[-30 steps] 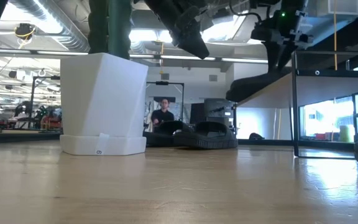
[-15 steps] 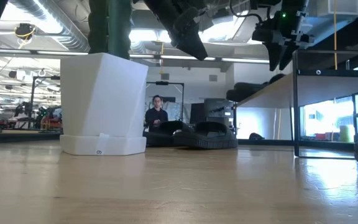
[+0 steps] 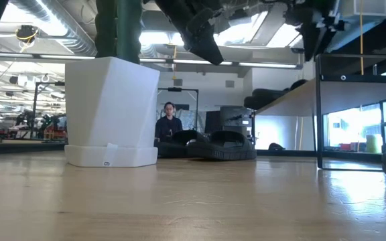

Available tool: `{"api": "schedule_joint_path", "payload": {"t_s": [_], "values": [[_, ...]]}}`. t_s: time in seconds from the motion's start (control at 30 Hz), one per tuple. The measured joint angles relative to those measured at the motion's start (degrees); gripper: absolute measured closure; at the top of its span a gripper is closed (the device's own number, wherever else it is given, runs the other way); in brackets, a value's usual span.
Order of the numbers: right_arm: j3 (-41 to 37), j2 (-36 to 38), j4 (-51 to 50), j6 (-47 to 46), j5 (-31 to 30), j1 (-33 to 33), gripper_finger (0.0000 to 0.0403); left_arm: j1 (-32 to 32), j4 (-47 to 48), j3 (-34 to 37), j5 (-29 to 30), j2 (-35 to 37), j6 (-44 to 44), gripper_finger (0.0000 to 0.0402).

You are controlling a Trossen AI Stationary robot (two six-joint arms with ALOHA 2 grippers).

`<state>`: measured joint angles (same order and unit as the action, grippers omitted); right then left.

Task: Pick and place slides into the shelf
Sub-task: Put the black slide on the shelf

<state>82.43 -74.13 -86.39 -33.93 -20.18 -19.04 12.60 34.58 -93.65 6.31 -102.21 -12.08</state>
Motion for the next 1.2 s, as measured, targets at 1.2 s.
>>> {"api": "schedule_joint_path", "payload": {"t_s": [1.2], "values": [[-14.47, -0.07, 13.72, -13.4, -9.31, -0.77, 0.0226, 0.01, 0.73, 0.0, -0.02, 0.0, 1.25, 0.022]]}}
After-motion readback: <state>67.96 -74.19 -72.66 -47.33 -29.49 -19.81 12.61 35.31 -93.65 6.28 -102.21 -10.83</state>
